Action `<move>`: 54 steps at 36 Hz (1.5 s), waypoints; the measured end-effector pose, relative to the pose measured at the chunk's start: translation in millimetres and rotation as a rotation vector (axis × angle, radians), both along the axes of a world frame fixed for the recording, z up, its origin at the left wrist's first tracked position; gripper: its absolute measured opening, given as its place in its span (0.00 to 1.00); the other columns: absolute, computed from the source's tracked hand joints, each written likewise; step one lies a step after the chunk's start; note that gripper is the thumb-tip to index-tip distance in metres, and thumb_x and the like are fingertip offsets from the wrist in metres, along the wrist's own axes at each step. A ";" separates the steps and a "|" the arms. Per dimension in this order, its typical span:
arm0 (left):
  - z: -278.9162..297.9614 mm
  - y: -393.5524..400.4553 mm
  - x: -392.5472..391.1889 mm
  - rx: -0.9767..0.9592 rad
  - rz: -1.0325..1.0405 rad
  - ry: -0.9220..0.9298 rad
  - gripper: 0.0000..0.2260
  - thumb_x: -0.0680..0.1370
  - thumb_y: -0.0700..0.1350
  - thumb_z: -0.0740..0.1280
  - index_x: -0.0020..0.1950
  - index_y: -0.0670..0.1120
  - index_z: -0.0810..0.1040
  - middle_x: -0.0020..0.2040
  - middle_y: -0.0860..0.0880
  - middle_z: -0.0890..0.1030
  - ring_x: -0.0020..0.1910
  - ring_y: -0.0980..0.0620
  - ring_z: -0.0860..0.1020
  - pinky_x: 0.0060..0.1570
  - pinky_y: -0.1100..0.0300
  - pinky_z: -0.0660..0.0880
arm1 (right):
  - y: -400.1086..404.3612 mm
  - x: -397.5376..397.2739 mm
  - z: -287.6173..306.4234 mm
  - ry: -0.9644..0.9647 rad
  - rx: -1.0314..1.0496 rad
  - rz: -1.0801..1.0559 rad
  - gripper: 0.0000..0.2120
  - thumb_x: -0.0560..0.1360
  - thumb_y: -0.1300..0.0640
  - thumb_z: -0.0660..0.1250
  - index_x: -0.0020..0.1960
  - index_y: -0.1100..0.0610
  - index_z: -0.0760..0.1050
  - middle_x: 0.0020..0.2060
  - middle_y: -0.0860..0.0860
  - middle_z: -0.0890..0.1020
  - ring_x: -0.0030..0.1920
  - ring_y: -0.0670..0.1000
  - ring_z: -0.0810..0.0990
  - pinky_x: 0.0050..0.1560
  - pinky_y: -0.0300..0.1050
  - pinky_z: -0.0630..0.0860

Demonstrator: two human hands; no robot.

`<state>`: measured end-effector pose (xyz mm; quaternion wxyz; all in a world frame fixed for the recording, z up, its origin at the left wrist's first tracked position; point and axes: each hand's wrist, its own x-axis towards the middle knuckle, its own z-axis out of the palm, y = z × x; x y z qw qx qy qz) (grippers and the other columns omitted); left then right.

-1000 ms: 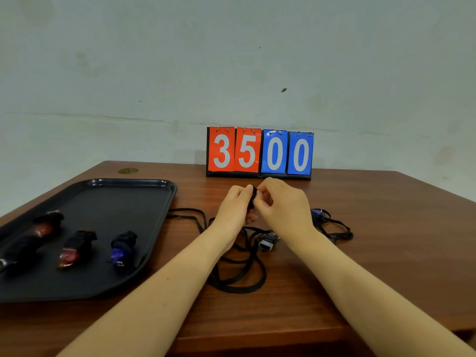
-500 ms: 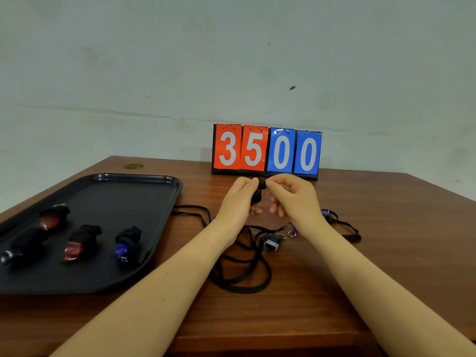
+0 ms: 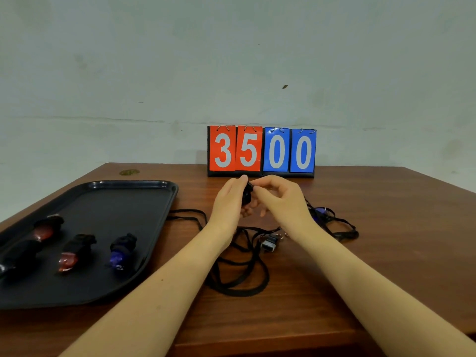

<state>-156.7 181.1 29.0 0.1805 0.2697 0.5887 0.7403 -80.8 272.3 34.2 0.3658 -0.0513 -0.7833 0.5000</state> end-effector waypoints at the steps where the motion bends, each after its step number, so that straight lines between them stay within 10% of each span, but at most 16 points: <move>1: 0.5 -0.6 -0.5 0.012 0.001 -0.027 0.12 0.82 0.52 0.59 0.50 0.47 0.78 0.39 0.47 0.80 0.38 0.52 0.77 0.46 0.53 0.75 | -1.4 -0.3 -0.4 0.004 0.022 0.002 0.06 0.77 0.62 0.66 0.53 0.58 0.80 0.38 0.55 0.84 0.32 0.47 0.81 0.32 0.37 0.77; 18: 4.3 -4.2 5.8 0.202 -0.087 -0.291 0.11 0.82 0.49 0.58 0.54 0.46 0.78 0.51 0.43 0.84 0.49 0.47 0.81 0.51 0.54 0.77 | -4.5 -2.9 -4.5 0.090 0.146 -0.120 0.08 0.75 0.57 0.70 0.51 0.46 0.78 0.41 0.46 0.82 0.41 0.45 0.81 0.37 0.35 0.79; 24: 6.2 -1.1 10.2 0.236 -0.108 -0.341 0.12 0.81 0.47 0.60 0.57 0.42 0.78 0.52 0.39 0.81 0.40 0.51 0.78 0.43 0.57 0.73 | -3.6 -0.8 -2.5 0.113 0.123 -0.125 0.07 0.76 0.56 0.69 0.50 0.45 0.77 0.42 0.44 0.82 0.43 0.44 0.81 0.41 0.36 0.78; 32: 6.8 -4.6 9.6 0.216 -0.069 -0.306 0.09 0.80 0.44 0.61 0.43 0.45 0.79 0.30 0.48 0.80 0.28 0.54 0.75 0.41 0.57 0.73 | -2.5 -4.0 -1.7 -0.006 -0.063 0.011 0.05 0.76 0.59 0.68 0.50 0.58 0.81 0.32 0.51 0.83 0.31 0.46 0.81 0.27 0.37 0.71; 41: 4.2 -3.1 7.6 0.134 -0.049 -0.237 0.09 0.80 0.45 0.60 0.47 0.48 0.78 0.30 0.50 0.78 0.24 0.58 0.72 0.35 0.60 0.69 | 4.4 -4.9 -7.8 -0.060 0.044 -0.021 0.06 0.78 0.56 0.66 0.53 0.52 0.80 0.36 0.48 0.82 0.34 0.41 0.79 0.29 0.30 0.70; 49: 3.4 -3.9 1.1 0.184 -0.092 -0.350 0.13 0.81 0.47 0.60 0.62 0.48 0.78 0.58 0.42 0.81 0.58 0.44 0.79 0.61 0.50 0.74 | 7.5 -7.2 -9.0 -0.121 0.177 -0.068 0.10 0.76 0.52 0.68 0.57 0.45 0.76 0.49 0.47 0.79 0.47 0.43 0.76 0.46 0.34 0.73; 54: 3.0 -7.8 -0.5 0.211 -0.156 -0.414 0.10 0.80 0.45 0.62 0.56 0.45 0.79 0.55 0.40 0.83 0.58 0.42 0.80 0.64 0.46 0.73 | 8.2 -4.7 -8.0 -0.121 0.174 -0.033 0.12 0.74 0.52 0.70 0.52 0.39 0.73 0.50 0.45 0.79 0.49 0.42 0.76 0.47 0.31 0.71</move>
